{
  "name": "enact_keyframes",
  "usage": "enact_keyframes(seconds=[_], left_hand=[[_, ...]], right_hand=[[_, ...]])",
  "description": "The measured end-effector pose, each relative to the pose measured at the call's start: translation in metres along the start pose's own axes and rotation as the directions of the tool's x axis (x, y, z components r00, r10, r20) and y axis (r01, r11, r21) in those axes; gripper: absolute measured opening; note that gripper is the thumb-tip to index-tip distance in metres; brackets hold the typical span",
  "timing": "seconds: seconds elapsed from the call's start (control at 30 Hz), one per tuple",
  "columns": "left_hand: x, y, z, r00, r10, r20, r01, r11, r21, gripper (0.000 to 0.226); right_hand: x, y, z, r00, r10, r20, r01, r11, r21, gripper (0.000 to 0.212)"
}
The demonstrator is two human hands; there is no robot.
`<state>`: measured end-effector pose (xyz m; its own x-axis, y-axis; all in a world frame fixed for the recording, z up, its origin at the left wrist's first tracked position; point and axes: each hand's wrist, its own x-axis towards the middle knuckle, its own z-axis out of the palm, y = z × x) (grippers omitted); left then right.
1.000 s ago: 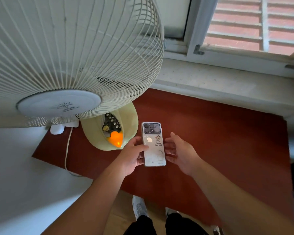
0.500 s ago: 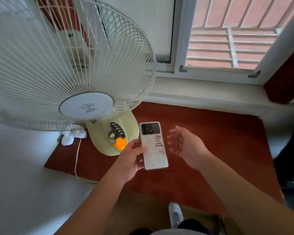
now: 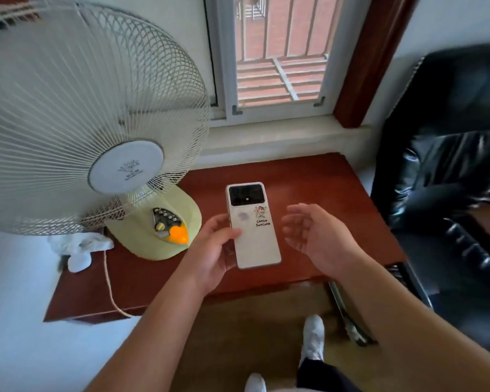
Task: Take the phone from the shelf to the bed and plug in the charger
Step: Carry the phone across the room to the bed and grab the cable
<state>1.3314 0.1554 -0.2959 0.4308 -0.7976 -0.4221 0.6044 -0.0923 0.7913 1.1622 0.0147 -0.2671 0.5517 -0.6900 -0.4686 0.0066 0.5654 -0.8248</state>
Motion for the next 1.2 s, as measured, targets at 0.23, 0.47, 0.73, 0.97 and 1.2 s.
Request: enact_keyframes(seconds=[0.23, 0.47, 0.73, 0.97, 1.2], left_hand=[[-0.012, -0.031, 0.072, 0.959, -0.114, 0.258, 0.093, 0.991, 0.092, 0.037], [-0.039, -0.089, 0.18, 0.876, -0.224, 0.426, 0.161, 0.97, 0.18, 0.03], [-0.119, -0.202, 0.33, 0.733, -0.397, 0.552, 0.233, 0.909, 0.345, 0.026], [-0.223, -0.314, 0.461, 0.588, -0.518, 0.622, 0.223, 0.842, 0.491, 0.026], [-0.311, -0.396, 0.564, 0.432, -0.646, 0.629, 0.204, 0.75, 0.629, 0.031]], right_hand=[[-0.086, -0.002, -0.071, 0.963, -0.096, -0.252, 0.124, 0.987, 0.099, 0.023], [-0.174, -0.001, -0.159, 0.873, -0.128, -0.471, 0.237, 0.954, 0.181, 0.025], [-0.329, 0.027, -0.307, 0.727, -0.163, -0.667, 0.433, 0.863, 0.261, 0.029], [-0.479, 0.061, -0.432, 0.585, -0.172, -0.792, 0.608, 0.74, 0.288, 0.023], [-0.595, 0.086, -0.505, 0.39, -0.189, -0.901, 0.757, 0.623, 0.197, 0.025]])
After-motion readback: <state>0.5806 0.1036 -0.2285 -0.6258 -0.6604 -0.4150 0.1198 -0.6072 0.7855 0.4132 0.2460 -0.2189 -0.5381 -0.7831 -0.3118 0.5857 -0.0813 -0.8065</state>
